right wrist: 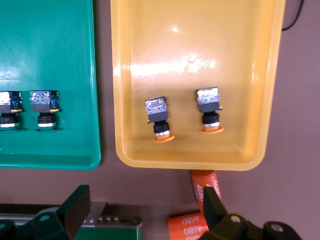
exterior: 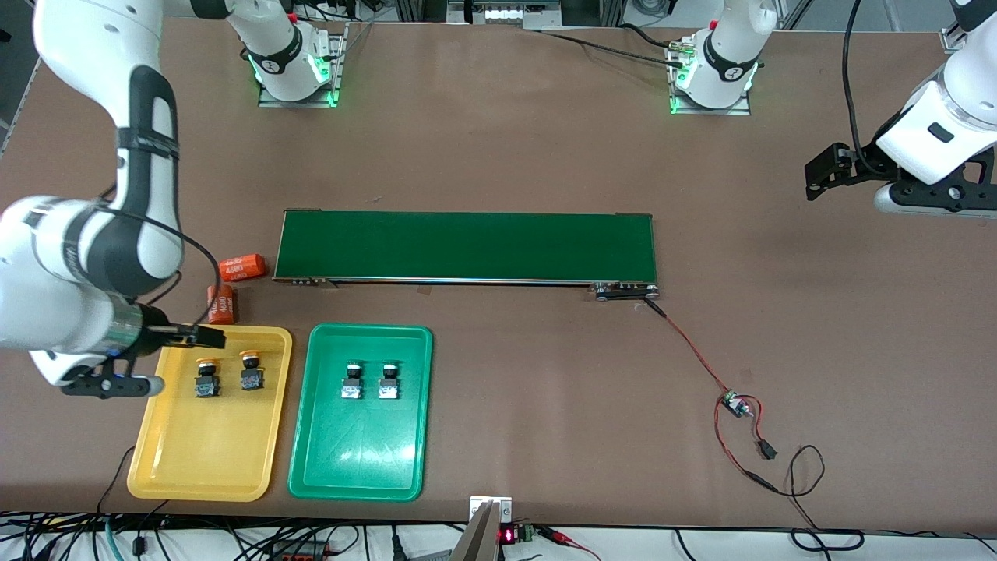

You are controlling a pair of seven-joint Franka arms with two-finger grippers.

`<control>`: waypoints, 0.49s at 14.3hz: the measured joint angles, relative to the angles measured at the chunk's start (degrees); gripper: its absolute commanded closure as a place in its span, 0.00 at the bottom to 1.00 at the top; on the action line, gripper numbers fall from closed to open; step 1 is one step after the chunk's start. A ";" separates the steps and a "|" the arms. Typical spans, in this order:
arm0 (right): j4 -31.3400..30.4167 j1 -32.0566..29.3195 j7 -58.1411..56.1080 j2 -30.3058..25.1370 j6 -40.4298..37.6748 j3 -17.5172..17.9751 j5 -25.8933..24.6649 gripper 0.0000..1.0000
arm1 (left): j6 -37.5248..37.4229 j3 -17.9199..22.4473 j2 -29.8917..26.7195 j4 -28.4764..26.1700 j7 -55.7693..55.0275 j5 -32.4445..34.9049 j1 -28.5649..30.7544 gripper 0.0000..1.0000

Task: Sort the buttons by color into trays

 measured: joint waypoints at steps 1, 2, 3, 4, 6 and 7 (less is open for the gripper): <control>-0.01 -0.08 -0.33 -0.91 -0.41 -0.26 -0.43 0.00 | 0.00 0.00 0.00 0.00 0.00 0.00 0.00 0.00; -0.01 -0.10 -0.68 -1.74 -0.55 -0.74 -0.66 0.00 | -0.01 0.00 0.00 0.00 0.00 0.00 0.00 0.00; 0.00 -0.30 -0.78 -2.58 -0.93 -1.09 -1.14 0.00 | -0.01 0.00 0.01 0.01 0.00 0.00 -0.01 0.00; 0.01 -1.03 -0.83 -3.62 -1.85 -0.77 -2.48 0.00 | -0.02 0.00 0.01 0.01 0.00 0.00 -0.01 0.00; 0.04 -5.30 -0.92 -6.87 -5.42 4.89 -9.33 0.00 | -0.02 0.00 0.01 0.01 0.00 0.00 -0.01 0.00; 0.04 -8.31 -0.47 -8.97 -6.68 9.17 -12.88 0.00 | -0.02 0.00 0.01 0.02 0.00 0.00 -0.02 0.00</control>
